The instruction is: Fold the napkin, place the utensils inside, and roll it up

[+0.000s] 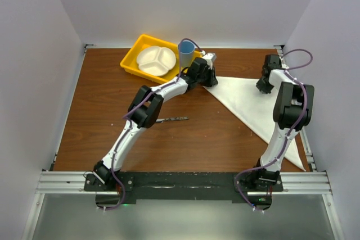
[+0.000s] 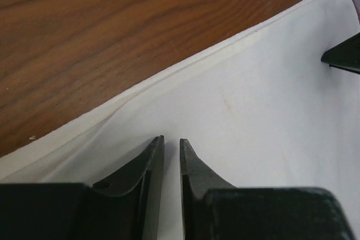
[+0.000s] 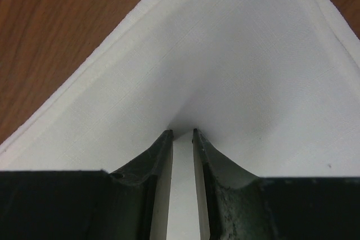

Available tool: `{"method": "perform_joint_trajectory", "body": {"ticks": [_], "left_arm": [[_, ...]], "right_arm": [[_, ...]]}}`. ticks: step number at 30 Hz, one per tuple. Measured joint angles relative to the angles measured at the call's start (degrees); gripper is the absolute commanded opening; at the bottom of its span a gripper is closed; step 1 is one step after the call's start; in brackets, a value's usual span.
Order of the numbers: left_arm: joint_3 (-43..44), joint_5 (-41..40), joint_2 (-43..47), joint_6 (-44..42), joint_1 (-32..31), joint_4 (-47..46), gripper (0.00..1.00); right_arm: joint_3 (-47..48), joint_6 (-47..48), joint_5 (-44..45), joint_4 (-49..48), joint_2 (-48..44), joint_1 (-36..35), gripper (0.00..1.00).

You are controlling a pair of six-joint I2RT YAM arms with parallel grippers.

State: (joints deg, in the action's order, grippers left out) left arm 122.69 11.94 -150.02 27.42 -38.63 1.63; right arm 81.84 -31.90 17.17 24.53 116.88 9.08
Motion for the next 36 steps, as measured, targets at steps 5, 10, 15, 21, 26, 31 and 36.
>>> {"method": "perform_joint_trajectory", "body": {"ticks": [5,10,15,21,26,31,36], "left_arm": [[-0.02,0.31,0.02,-0.68,-0.24,-1.22,0.23],[-4.24,-1.31,2.54,-0.61,-0.24,-2.43,0.20],[-5.75,-3.91,3.69,-0.66,0.07,-2.89,0.19],[-5.75,-5.16,3.69,-0.98,2.29,-2.80,0.18],[-5.70,-6.10,3.69,-2.95,3.37,-2.78,0.19],[-5.70,-6.21,3.82,-4.74,3.21,-2.23,0.21],[-6.08,-6.40,5.99,-6.05,3.19,-1.51,0.20]], "right_arm": [[0.00,0.11,0.07,0.17,-0.04,1.70,0.27],[-0.52,1.09,0.11,2.03,-1.68,-0.63,0.28],[-5.86,1.49,-1.01,3.39,-9.75,-4.87,0.28],[-16.59,1.57,-4.15,2.80,-17.33,-7.85,0.28],[-24.83,1.18,-6.78,1.68,-19.93,-7.96,0.27],[-27.06,0.87,-7.80,0.50,-21.44,-7.93,0.27],[-27.12,1.03,-7.98,1.29,-21.99,-7.93,0.28]]}}
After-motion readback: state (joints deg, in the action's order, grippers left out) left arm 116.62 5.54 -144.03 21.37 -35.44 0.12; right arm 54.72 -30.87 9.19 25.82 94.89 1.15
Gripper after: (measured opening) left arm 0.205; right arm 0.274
